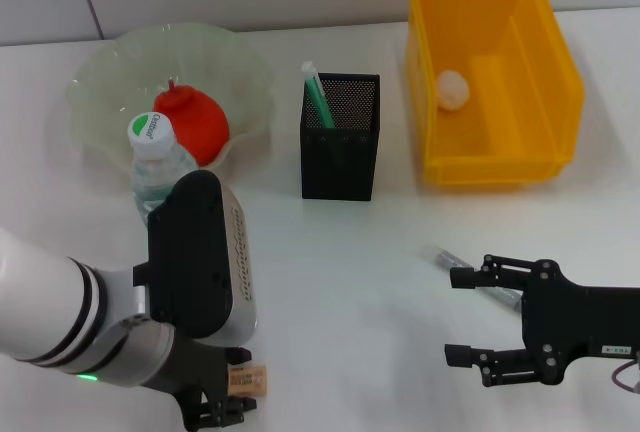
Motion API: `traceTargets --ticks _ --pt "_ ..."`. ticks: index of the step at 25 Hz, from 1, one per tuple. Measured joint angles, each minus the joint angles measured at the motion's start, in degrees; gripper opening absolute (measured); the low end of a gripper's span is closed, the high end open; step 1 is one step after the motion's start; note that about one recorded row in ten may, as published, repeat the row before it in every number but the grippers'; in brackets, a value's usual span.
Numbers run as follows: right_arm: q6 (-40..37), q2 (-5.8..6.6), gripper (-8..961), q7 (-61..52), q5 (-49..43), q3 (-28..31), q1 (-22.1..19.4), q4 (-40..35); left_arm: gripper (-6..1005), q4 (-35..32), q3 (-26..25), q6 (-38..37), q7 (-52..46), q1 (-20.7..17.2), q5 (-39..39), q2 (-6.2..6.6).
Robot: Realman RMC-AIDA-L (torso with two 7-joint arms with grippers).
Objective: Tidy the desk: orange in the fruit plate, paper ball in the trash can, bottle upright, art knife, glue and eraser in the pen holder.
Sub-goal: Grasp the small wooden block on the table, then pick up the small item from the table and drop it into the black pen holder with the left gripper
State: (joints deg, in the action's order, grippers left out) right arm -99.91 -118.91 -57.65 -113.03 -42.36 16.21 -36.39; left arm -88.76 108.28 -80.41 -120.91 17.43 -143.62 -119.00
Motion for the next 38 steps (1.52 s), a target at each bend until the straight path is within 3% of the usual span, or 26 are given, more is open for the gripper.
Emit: traceTargets --ticks 16,21,27,32,35,38 --pt "0.07 0.0 836 0.0 0.0 0.0 -0.17 0.09 443 0.78 1.12 1.33 0.32 0.32 -0.37 0.08" --pt "0.14 0.0 835 0.0 0.0 0.03 -0.21 0.09 343 0.52 2.81 1.8 0.36 0.41 -1.84 -0.02" --pt "-0.03 0.0 835 0.0 0.0 0.24 -0.3 0.27 281 -5.03 3.12 1.91 0.8 -1.61 -2.07 0.11" --pt "-0.2 0.06 835 0.0 0.0 0.42 -0.31 0.27 292 -7.27 2.87 1.95 1.13 -2.21 -1.56 0.1" --pt "-0.21 0.08 836 0.0 0.0 0.46 -0.31 0.27 298 -8.39 1.49 2.3 1.44 -2.21 1.23 0.18" --pt "-0.18 0.09 837 0.0 0.0 0.52 -0.31 0.27 305 -9.31 -3.05 4.01 3.95 -2.21 8.09 0.23"
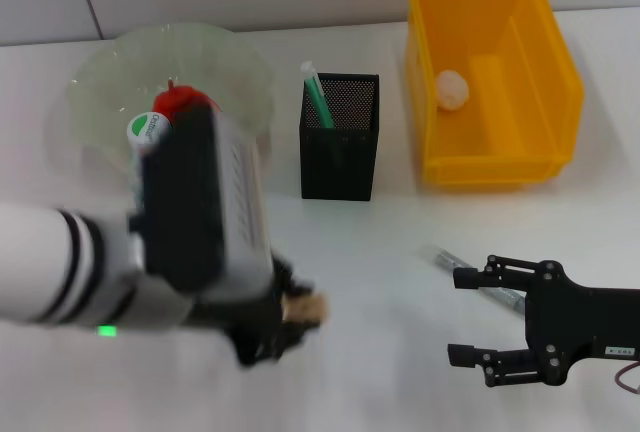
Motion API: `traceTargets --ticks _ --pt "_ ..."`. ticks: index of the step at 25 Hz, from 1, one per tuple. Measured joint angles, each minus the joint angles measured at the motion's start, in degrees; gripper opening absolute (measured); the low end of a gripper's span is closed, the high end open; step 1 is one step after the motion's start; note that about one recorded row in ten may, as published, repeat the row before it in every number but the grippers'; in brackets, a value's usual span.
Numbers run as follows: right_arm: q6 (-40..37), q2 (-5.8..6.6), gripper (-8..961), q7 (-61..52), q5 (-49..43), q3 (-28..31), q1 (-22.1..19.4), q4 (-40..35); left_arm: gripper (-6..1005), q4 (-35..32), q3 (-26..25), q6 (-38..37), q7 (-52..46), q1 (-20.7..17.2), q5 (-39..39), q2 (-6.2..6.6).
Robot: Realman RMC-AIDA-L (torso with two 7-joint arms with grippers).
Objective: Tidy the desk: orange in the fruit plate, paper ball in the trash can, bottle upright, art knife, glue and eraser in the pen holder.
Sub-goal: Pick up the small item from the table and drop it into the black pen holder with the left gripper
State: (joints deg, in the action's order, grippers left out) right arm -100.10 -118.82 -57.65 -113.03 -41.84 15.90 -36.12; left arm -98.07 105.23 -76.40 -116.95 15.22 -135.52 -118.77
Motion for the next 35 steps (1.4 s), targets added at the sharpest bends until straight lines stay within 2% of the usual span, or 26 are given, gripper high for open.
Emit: traceTargets --ticks 3,5,9,13,17,24,28,35 --pt "0.09 0.0 837 0.0 0.0 0.01 -0.05 0.0 311 0.01 -4.15 4.41 2.55 -0.07 8.0 0.06" --pt "0.11 -0.01 837 0.0 0.04 0.01 -0.07 0.0 315 0.59 -5.05 9.37 4.02 -0.14 12.0 0.05" --pt "0.15 -0.05 836 -0.06 0.17 0.02 -0.15 0.0 324 3.35 -2.61 22.33 5.25 0.69 14.32 -0.09" --pt "0.18 -0.08 836 -0.3 0.32 0.01 -0.17 0.0 333 8.18 1.71 33.3 4.78 3.74 14.54 -0.26" --pt "0.28 -0.09 836 -0.36 0.35 0.0 -0.17 0.0 341 14.32 3.48 41.58 4.55 7.03 14.72 -0.38" --pt "0.32 -0.09 835 -0.47 0.36 0.0 0.05 0.0 356 21.46 4.03 47.76 3.18 10.73 14.97 -0.41" --pt "0.36 -0.09 835 -0.49 0.36 0.01 0.26 0.23 365 24.24 4.16 48.86 3.15 11.93 14.99 -0.41" --pt "0.36 -0.09 836 -0.52 0.33 0.01 0.46 0.44 380 25.77 4.43 50.28 3.08 12.46 15.03 -0.41"
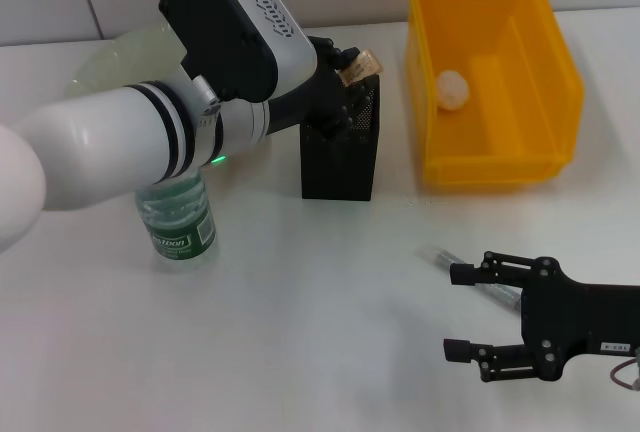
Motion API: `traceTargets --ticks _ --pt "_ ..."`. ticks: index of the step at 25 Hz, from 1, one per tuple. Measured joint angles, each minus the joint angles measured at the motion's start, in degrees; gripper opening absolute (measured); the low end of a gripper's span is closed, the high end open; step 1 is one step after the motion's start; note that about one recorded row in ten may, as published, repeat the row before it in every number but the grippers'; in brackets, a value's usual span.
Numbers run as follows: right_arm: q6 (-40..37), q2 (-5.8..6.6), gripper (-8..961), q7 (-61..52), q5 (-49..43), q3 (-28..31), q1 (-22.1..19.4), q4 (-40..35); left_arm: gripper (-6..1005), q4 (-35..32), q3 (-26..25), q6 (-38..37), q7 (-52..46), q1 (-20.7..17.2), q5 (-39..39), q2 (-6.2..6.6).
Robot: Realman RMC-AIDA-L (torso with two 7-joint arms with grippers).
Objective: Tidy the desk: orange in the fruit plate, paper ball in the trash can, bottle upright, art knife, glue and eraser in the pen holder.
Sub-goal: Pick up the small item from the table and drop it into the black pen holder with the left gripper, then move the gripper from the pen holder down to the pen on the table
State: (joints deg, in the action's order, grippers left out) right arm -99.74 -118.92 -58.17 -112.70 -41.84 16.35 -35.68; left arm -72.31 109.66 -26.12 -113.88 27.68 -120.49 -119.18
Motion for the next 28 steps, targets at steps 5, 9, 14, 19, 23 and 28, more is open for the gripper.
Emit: traceTargets --ticks 5,9,14,19,23,28 --pt "0.0 0.0 836 -0.01 -0.06 0.0 0.08 0.0 391 0.42 0.53 1.04 -0.22 0.03 0.0 0.0" --pt "-0.01 0.0 837 -0.04 -0.14 0.0 0.08 0.0 399 0.46 0.77 1.73 -0.23 0.06 0.0 0.0" --pt "-0.01 0.0 836 -0.12 -0.16 0.0 0.08 0.01 410 1.05 0.75 2.7 -0.26 0.12 -0.01 0.0" --pt "-0.29 0.02 837 -0.12 -0.05 0.09 0.04 0.0 421 -2.02 0.67 1.43 -1.33 -1.22 1.05 0.12" --pt "-0.44 0.11 836 -0.12 0.02 0.85 0.02 0.0 487 -8.93 -0.85 -4.77 -0.87 -3.35 5.65 0.53" --pt "-0.68 0.41 835 -0.17 0.11 3.62 0.09 -0.03 656 -13.46 -10.19 -23.56 15.89 -7.84 28.67 0.66"
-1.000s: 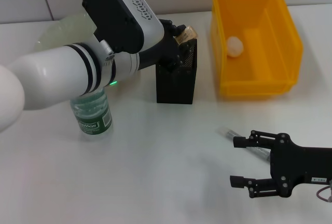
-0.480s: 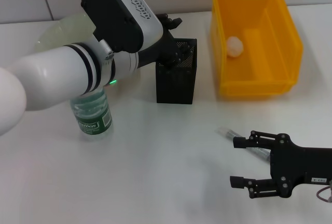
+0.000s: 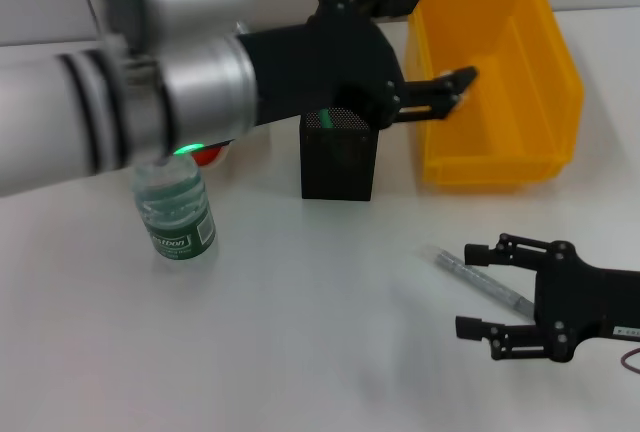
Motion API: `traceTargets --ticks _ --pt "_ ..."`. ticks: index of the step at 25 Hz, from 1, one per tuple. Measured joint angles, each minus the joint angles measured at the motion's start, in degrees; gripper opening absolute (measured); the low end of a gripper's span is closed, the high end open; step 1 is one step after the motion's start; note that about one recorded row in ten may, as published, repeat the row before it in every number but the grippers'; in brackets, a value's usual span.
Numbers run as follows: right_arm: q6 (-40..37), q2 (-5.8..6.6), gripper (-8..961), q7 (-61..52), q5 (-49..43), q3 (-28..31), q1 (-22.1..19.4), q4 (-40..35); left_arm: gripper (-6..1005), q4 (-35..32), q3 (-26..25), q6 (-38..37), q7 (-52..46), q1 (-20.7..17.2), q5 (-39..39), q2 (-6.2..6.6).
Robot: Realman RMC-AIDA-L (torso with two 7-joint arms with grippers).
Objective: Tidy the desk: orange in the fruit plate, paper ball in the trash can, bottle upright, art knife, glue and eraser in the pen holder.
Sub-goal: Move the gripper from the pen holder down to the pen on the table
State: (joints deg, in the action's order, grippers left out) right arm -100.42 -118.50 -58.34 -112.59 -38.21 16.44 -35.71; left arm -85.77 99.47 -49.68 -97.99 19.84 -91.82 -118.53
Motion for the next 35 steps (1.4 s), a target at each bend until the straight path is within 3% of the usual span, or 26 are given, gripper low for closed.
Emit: traceTargets --ticks 3,5,10,11,12,14,16,17,19,20,23,27,30,31,32,35 --pt "-0.36 0.03 836 -0.46 0.07 1.45 -0.21 -0.36 779 2.17 -4.28 -7.85 6.9 -1.41 8.46 0.0" --pt "-0.5 0.05 836 -0.77 0.08 2.07 -0.28 -0.49 864 7.0 -8.59 -16.78 14.58 -2.78 15.96 0.01" --pt "-3.1 0.69 837 -4.35 0.08 7.99 -0.7 -2.63 864 23.4 -15.37 -34.72 32.76 -4.82 23.86 0.05" --pt "-5.2 0.94 837 -6.54 0.08 10.48 -0.87 -4.43 864 32.0 -17.83 -40.48 39.31 -5.05 24.18 0.05" --pt "-5.2 0.94 837 -6.54 0.08 10.48 -0.87 -4.43 864 32.0 -17.83 -40.48 39.31 -5.05 24.18 0.05" --pt "-7.71 1.01 836 -10.23 0.11 13.38 -1.1 -7.9 864 41.17 -19.79 -43.79 44.96 -5.03 23.83 0.15" --pt "-10.26 0.69 836 -18.23 0.09 15.5 -1.14 -14.97 864 50.49 -21.14 -44.28 51.4 -4.82 23.48 0.41" --pt "-10.26 0.69 836 -18.23 0.09 15.5 -1.14 -14.97 864 50.49 -21.14 -44.28 51.4 -4.82 23.48 0.41" --pt "-11.14 -0.01 836 -28.38 -0.16 15.22 -0.58 -24.41 864 58.71 -21.44 -43.32 58.1 -4.45 23.11 0.67" --pt "-11.14 -0.01 836 -28.38 -0.16 15.22 -0.58 -24.41 864 60.49 -21.43 -42.71 59.26 -4.26 22.67 0.76" --pt "-12.25 -0.33 836 -41.85 -1.54 14.95 1.32 -36.0 863 63.25 -21.59 -40.85 59.52 -3.77 20.15 0.8" --pt "-13.69 0.24 835 -52.6 -4.86 13.75 3.98 -43.5 863 63.65 -21.64 -39.19 58.88 -3.54 18.45 0.59" --pt "-14.22 0.8 835 -62.6 -11.59 8.84 6.79 -50.51 863 63.81 -21.49 -37.6 57.38 -3.04 17.65 0.5" --pt "-14.43 0.95 835 -68.33 -17.79 3.82 9.17 -54.54 863 64.27 -21.18 -35.78 55.76 -2.1 17.42 0.45" --pt "-14.43 0.95 835 -68.33 -17.79 3.82 9.17 -54.54 863 64.27 -21.18 -35.78 55.76 -2.1 17.42 0.45" --pt "-17.74 1.76 837 -76.4 -26.62 -5.54 14.8 -56.07 863 64.68 -21.07 -35.04 55.41 -1.53 16.94 0.33"
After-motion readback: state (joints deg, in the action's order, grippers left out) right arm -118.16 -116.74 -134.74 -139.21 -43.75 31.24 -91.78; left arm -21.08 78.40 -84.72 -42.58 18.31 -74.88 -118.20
